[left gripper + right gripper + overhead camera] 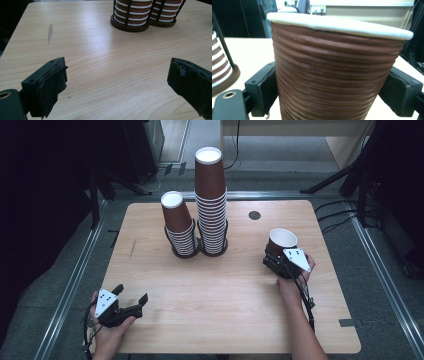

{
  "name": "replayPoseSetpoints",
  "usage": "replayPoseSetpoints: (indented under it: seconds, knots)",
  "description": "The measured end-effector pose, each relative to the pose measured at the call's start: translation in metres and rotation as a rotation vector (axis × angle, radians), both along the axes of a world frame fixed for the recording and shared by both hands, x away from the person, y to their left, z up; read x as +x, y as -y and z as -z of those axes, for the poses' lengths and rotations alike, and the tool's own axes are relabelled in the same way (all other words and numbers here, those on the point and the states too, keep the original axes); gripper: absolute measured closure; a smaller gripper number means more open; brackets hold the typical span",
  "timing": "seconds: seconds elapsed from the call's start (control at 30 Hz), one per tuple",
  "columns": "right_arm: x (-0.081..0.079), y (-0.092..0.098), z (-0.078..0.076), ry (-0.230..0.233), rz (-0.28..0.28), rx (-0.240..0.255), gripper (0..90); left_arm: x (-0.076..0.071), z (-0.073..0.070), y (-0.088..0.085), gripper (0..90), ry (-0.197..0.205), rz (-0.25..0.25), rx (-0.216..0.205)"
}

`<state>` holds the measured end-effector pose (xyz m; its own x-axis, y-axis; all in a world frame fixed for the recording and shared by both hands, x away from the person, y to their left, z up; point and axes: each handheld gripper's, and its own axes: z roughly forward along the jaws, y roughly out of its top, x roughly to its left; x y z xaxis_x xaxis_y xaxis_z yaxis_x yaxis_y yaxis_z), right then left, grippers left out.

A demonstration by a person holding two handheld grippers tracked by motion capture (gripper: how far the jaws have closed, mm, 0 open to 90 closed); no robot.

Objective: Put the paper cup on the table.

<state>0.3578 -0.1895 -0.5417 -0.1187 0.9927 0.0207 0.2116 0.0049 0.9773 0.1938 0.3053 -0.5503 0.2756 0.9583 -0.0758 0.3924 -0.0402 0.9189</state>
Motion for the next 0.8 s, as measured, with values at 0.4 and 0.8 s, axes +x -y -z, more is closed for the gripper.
replayPoseSetpoints:
  seconds: [0.4, 0.8]
  knots:
    - [-0.0015, 0.0007, 0.0031, -0.035, -0.013, -0.013, 11.9, 0.0002, 0.0004, 0.0014, 2.7, -0.003, -0.001, 0.009]
    - [-0.0032, 0.0063, 0.0011, -0.078, -0.074, 0.022, 1.7, 0.0008, 0.0005, 0.0007, 2.8, -0.005, -0.002, 0.005]
